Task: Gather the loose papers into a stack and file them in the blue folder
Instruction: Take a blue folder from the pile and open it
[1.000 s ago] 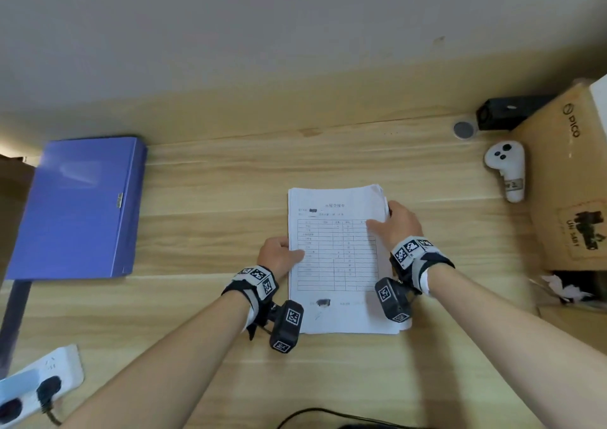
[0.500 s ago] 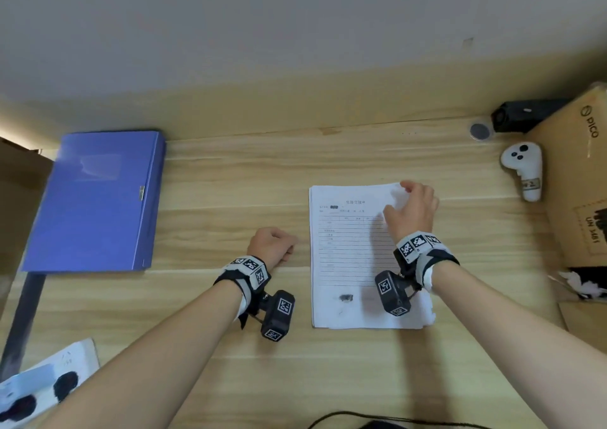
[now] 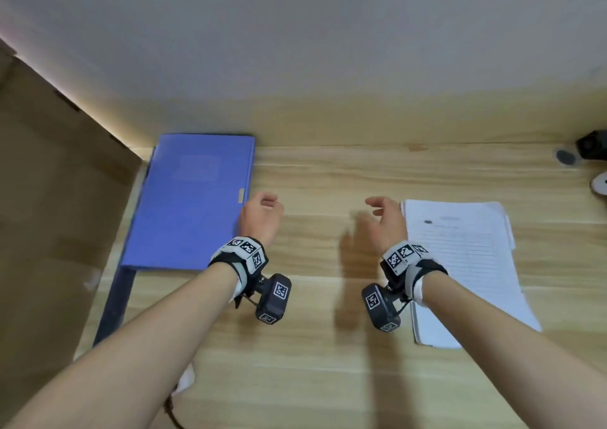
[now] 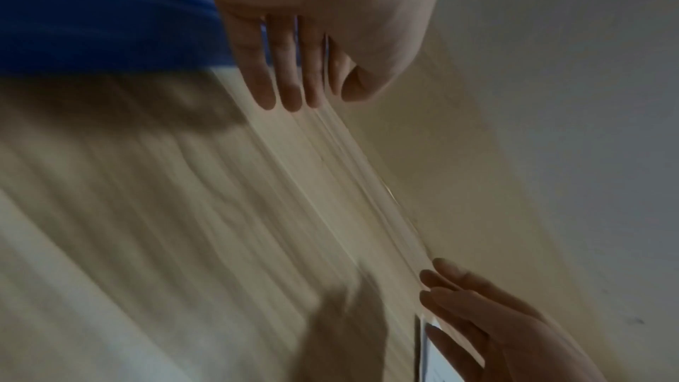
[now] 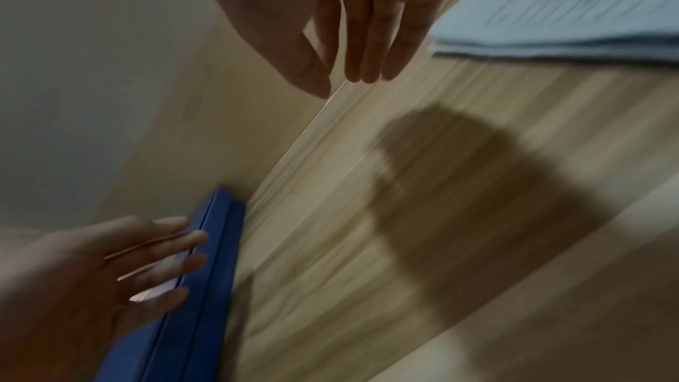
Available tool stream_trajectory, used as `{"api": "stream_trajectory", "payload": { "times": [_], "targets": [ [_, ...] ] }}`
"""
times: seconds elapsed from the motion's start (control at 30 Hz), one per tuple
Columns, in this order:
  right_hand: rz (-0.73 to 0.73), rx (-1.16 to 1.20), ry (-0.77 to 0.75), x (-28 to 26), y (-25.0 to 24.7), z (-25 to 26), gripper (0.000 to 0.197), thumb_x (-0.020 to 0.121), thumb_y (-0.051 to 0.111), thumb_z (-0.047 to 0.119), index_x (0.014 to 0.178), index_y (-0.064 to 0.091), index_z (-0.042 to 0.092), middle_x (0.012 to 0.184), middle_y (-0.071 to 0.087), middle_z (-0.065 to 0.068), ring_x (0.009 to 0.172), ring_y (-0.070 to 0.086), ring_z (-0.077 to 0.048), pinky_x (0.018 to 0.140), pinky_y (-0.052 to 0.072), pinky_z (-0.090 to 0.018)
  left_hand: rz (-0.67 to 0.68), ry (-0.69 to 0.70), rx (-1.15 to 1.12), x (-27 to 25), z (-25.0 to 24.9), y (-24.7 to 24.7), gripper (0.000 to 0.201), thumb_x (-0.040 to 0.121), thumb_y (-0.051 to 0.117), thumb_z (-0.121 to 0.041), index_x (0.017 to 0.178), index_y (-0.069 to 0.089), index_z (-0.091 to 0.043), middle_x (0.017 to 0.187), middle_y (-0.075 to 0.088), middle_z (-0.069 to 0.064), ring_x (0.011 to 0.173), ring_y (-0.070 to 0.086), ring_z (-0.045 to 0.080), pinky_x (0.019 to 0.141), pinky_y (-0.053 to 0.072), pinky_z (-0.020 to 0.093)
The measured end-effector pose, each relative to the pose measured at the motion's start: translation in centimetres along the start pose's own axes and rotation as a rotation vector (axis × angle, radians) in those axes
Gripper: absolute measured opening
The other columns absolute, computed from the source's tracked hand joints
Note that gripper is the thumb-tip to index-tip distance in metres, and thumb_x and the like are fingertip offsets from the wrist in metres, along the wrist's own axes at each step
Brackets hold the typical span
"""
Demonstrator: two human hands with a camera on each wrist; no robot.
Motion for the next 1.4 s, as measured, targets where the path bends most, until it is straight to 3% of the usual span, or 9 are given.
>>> {"api": "stream_trajectory", "payload": {
  "times": [0.23,0.47,0.63,0.7,0.8,0.93,1.07,1.27,1.4],
  "targets": [
    [0.203,0.016,-0.018,-0.7,9.4,6.0,0.034,0.089,0.06,0.013,0.122,0.061,0.015,0.119,0.062,0.0,0.103,0.058,-0.017,0.086,0.048,-0.03,-0.143,0.045,0.026,3.1,3.5,-8.2,0.025,0.088,0.058,-0.02,0.112,0.063,-0.024,0.11,0.067,-0.002,0.093,0.066,0.021,0.081,0.056,0.039],
    [0.356,0.029,-0.003,-0.8,16.2,8.9,0.043,0.092,0.061,0.026,0.132,0.057,0.011,0.127,0.062,-0.003,0.107,0.059,-0.018,0.094,0.047,-0.03,-0.187,0.015,0.227,6.2,8.5,-13.1,0.042,0.088,0.06,-0.013,0.129,0.058,-0.017,0.136,0.054,0.003,0.127,0.051,0.025,0.105,0.043,0.039],
    [0.469,0.043,0.028,-1.2,19.9,10.2,0.057,0.092,0.06,0.021,0.144,0.043,0.008,0.136,0.056,-0.008,0.113,0.059,-0.022,0.103,0.045,-0.036,-0.209,-0.232,0.356,7.5,11.1,-16.5,0.071,0.083,0.064,-0.02,0.149,0.037,-0.015,0.159,0.028,0.006,0.147,0.025,0.029,0.116,0.031,0.047],
    [0.53,0.052,0.02,-1.7,21.2,10.7,0.061,0.089,0.064,0.019,0.145,0.041,0.011,0.134,0.057,-0.009,0.119,0.058,-0.025,0.106,0.044,-0.041,-0.194,-0.32,0.319,7.8,11.7,-17.1,0.081,0.081,0.066,-0.024,0.152,0.029,-0.013,0.16,0.027,0.008,0.147,0.025,0.03,0.118,0.027,0.05],
    [0.589,0.066,-0.056,-2.3,22.2,11.1,0.057,0.083,0.07,0.014,0.136,0.049,0.018,0.124,0.065,-0.005,0.111,0.063,-0.025,0.101,0.049,-0.043,-0.191,-0.351,0.222,8.4,11.5,-17.3,0.078,0.075,0.067,-0.022,0.147,0.037,-0.013,0.152,0.037,0.011,0.141,0.036,0.035,0.114,0.034,0.052],
    [0.508,0.062,-0.077,-2.5,20.8,10.6,0.058,0.079,0.069,0.003,0.131,0.05,0.019,0.118,0.066,-0.003,0.105,0.065,-0.027,0.095,0.054,-0.044,-0.244,-0.283,0.099,7.7,10.6,-16.5,0.056,0.081,0.063,-0.021,0.136,0.052,-0.018,0.141,0.046,0.011,0.126,0.052,0.035,0.1,0.049,0.049],
    [0.45,0.122,-0.079,-2.9,16.5,9.6,0.062,0.081,0.061,-0.008,0.134,0.049,0.022,0.102,0.064,0.006,0.087,0.065,-0.017,0.083,0.057,-0.036,-0.277,-0.224,0.043,5.5,8.5,-14.3,0.045,0.087,0.059,-0.019,0.132,0.051,-0.019,0.137,0.049,0.009,0.126,0.05,0.034,0.103,0.044,0.047],
    [0.377,0.113,-0.04,-3.4,8.1,5.7,0.066,0.08,0.057,-0.014,0.13,0.049,0.028,0.096,0.062,0.009,0.084,0.063,-0.014,0.068,0.054,-0.017,-0.165,-0.161,0.008,1.0,5.3,-8.1,0.052,0.088,0.057,-0.016,0.138,0.045,-0.016,0.138,0.05,0.012,0.13,0.047,0.034,0.107,0.04,0.048],
    [0.342,0.095,-0.003,-4.8,3.0,2.4,0.066,0.08,0.058,-0.015,0.132,0.05,0.024,0.096,0.062,0.009,0.087,0.064,-0.022,0.077,0.054,-0.028,-0.076,-0.144,0.015,-2.6,4.1,-3.6,0.054,0.086,0.057,-0.017,0.139,0.045,-0.017,0.138,0.05,0.011,0.13,0.047,0.034,0.107,0.04,0.048]
  ]
}}
Point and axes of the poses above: each hand's wrist, its own x-axis towards the middle knuckle, its own y-axis out of the palm, z = x × y, the point moved 3 cm from there along x, towards the middle knuckle
